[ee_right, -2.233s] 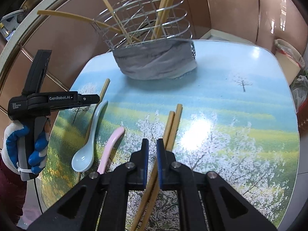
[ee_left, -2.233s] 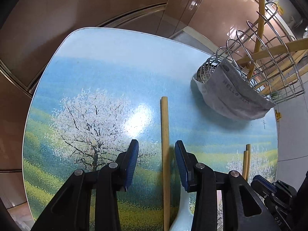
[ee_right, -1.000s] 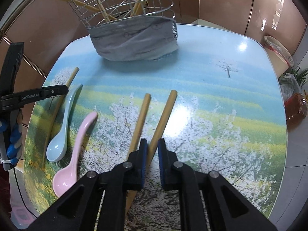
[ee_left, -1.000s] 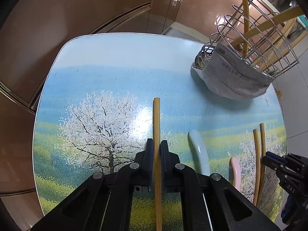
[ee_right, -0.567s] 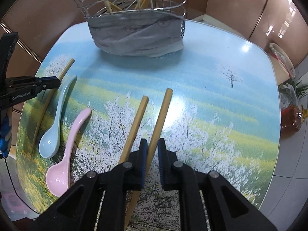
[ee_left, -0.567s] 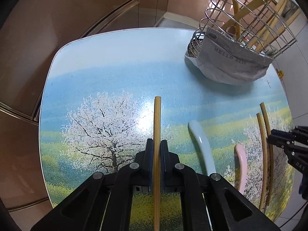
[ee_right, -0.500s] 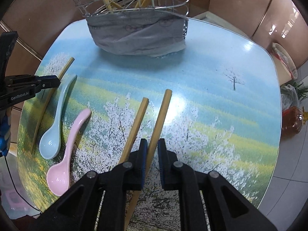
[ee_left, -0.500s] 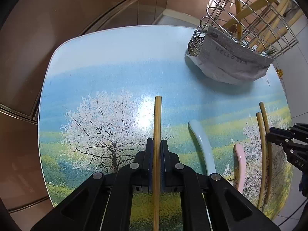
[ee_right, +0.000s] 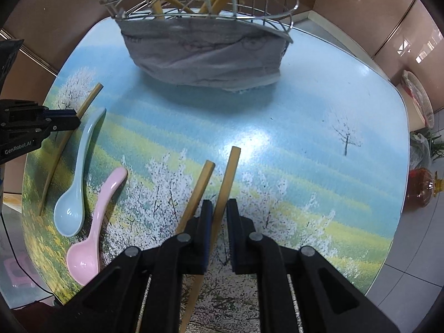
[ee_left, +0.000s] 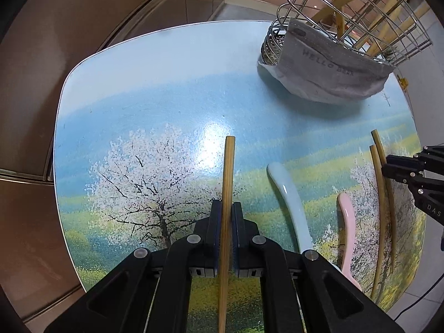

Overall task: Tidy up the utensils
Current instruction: 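Close the left tool on a chopstick while the right tool grasps another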

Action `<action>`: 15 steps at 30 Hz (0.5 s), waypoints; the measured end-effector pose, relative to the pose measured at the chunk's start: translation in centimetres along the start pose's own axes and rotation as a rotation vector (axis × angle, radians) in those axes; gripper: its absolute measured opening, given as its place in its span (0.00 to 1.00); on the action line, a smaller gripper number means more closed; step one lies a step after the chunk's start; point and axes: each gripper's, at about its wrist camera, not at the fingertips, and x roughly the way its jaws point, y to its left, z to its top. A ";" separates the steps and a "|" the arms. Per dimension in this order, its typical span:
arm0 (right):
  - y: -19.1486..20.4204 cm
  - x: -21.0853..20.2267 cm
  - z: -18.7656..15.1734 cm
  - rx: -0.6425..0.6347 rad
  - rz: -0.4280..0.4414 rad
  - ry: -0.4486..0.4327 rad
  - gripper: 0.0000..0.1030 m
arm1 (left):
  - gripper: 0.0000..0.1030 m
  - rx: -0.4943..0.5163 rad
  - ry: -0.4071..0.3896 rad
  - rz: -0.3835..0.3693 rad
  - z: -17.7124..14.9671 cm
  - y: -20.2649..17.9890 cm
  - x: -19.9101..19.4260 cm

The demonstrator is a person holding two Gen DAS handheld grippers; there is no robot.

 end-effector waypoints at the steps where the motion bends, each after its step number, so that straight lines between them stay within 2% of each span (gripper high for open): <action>1: 0.1 0.1 0.1 0.000 0.002 -0.004 0.08 | 0.06 -0.002 -0.011 0.008 0.0 -0.2 0.0; 5: 0.2 0.0 -0.3 0.005 0.020 -0.045 0.06 | 0.06 -0.023 -0.060 0.007 -1.5 -0.8 -0.6; 10: -0.6 -1.7 -3.6 0.015 0.055 -0.125 0.06 | 0.06 -0.072 -0.140 -0.014 -3.0 -0.2 -2.2; 15: -0.6 -4.1 -7.7 0.038 0.093 -0.245 0.06 | 0.06 -0.115 -0.224 -0.035 -5.5 0.1 -4.8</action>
